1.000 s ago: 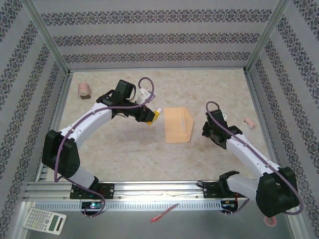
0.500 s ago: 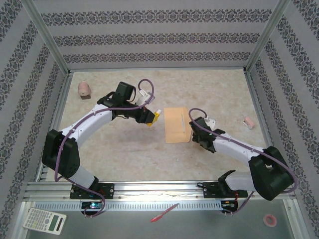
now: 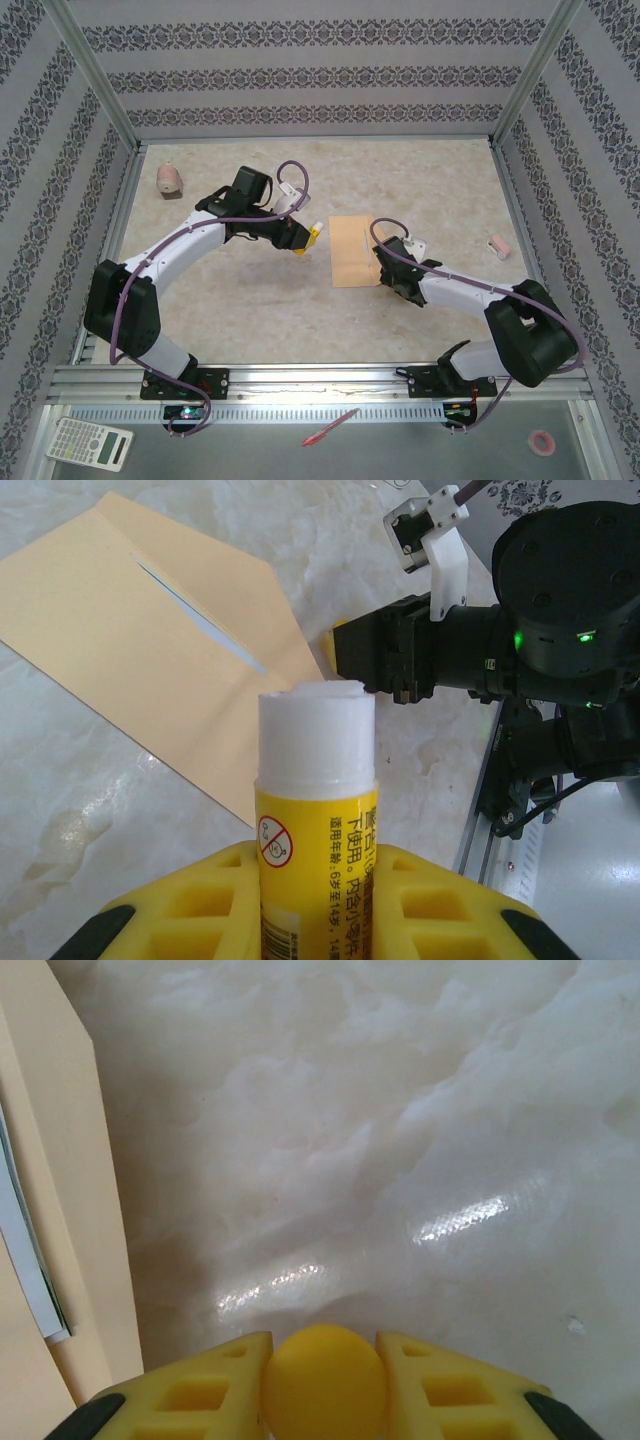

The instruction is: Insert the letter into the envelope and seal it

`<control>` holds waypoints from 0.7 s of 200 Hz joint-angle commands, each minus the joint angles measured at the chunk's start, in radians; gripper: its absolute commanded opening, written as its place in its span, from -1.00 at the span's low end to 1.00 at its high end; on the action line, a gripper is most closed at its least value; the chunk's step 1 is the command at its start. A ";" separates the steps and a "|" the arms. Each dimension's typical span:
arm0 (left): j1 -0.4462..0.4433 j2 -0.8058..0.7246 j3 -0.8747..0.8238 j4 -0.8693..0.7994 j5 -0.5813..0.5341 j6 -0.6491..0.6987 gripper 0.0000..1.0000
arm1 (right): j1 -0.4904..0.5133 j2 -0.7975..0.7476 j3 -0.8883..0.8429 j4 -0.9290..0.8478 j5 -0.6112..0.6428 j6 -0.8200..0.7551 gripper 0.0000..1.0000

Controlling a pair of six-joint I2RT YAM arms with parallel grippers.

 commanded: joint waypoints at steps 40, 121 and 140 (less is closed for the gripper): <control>0.006 -0.020 -0.002 0.038 0.011 -0.007 -1.00 | 0.018 0.012 -0.012 0.006 0.039 0.032 -0.32; 0.007 -0.027 -0.001 0.043 0.013 -0.010 -1.00 | 0.019 -0.049 -0.007 -0.047 0.058 0.044 -0.24; 0.006 -0.030 -0.005 0.058 0.011 -0.020 -1.00 | 0.017 -0.105 0.004 -0.095 0.070 0.044 -0.12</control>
